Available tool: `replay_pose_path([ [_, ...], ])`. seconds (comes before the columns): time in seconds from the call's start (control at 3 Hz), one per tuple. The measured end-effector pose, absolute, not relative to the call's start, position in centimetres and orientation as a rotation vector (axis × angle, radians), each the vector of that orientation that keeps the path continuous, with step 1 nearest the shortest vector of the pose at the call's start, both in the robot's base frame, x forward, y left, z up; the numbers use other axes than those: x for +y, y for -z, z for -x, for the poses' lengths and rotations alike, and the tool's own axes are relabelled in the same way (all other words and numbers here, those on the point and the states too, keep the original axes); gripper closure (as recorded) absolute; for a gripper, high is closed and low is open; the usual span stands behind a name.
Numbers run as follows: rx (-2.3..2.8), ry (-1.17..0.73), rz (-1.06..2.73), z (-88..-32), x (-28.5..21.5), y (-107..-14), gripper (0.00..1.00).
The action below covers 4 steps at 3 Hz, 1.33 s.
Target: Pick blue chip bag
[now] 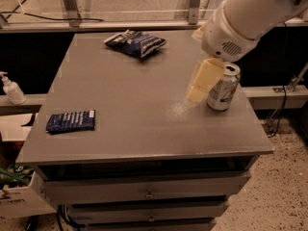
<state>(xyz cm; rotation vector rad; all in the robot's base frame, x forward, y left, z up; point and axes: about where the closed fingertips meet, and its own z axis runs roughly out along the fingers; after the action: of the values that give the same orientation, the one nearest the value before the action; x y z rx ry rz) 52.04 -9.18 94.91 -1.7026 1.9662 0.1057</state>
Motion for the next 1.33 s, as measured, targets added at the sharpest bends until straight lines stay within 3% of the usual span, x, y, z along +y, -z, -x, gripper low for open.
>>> replay_pose_path([
  [0.33,1.909,-0.117,1.611,-55.8,-6.0,-95.1,0.00],
  [0.67,1.909,-0.117,1.611,-55.8,-6.0,-95.1,0.00],
  [1.33,1.907,-0.098,1.497,-61.4,-5.0,-94.0,0.00],
])
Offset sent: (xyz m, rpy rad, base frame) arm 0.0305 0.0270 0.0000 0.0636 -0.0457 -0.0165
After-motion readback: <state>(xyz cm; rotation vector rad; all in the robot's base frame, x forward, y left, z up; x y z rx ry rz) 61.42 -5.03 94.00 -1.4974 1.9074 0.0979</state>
